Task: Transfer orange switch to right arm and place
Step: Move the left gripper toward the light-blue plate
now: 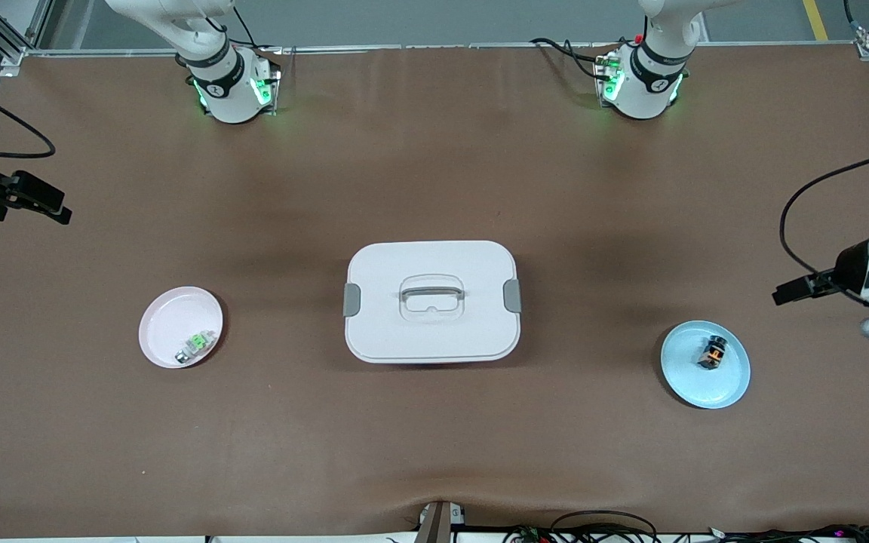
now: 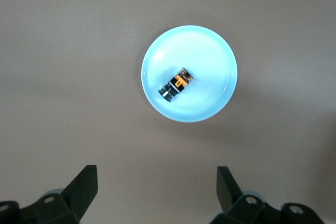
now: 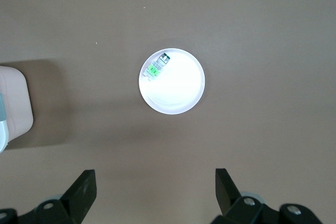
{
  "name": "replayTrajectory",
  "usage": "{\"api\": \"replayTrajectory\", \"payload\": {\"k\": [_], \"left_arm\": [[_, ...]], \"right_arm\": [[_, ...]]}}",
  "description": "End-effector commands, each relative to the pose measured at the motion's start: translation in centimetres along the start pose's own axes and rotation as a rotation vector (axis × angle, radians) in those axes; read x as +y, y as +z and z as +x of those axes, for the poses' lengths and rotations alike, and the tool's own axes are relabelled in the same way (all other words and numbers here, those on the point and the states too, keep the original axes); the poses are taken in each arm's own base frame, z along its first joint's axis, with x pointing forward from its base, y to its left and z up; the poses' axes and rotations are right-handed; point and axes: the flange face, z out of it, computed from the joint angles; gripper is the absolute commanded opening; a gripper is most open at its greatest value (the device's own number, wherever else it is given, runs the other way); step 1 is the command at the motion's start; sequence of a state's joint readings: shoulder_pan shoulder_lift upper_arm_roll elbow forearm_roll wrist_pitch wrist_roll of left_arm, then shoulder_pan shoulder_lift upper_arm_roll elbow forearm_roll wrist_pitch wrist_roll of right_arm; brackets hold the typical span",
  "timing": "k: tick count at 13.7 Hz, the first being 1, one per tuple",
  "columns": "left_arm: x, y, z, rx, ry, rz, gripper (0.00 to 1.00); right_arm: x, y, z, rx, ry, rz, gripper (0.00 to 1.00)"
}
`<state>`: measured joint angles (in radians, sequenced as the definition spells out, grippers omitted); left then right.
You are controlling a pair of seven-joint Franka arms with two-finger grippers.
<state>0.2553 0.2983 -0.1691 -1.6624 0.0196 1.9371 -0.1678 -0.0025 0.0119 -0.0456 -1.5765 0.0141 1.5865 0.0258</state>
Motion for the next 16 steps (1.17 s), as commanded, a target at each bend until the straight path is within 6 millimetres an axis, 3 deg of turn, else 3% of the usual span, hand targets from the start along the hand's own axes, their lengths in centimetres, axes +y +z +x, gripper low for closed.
{"api": "replayTrajectory", "payload": {"k": [1,9,11,16], "left_arm": [[0.4,1.8,0.8,0.015,-0.084,0.004,1.00],[0.9,9.2,2.5,0.032,-0.426,-0.026,1.00],[2.3,11.1,2.6,0.037,-0.441,-0.034,1.00],[2.3,16.0,3.5,0.078,-0.386,0.002,1.00]], "right_arm": [[0.1,-0.5,-0.5,0.003,0.006,0.002,1.00],[0.2,-0.5,-0.4,0.003,0.007,0.010,1.00],[0.3,-0.4,-0.5,0.000,0.009,0.010,1.00],[0.3,-0.4,-0.5,0.000,0.009,0.010,1.00]]}}
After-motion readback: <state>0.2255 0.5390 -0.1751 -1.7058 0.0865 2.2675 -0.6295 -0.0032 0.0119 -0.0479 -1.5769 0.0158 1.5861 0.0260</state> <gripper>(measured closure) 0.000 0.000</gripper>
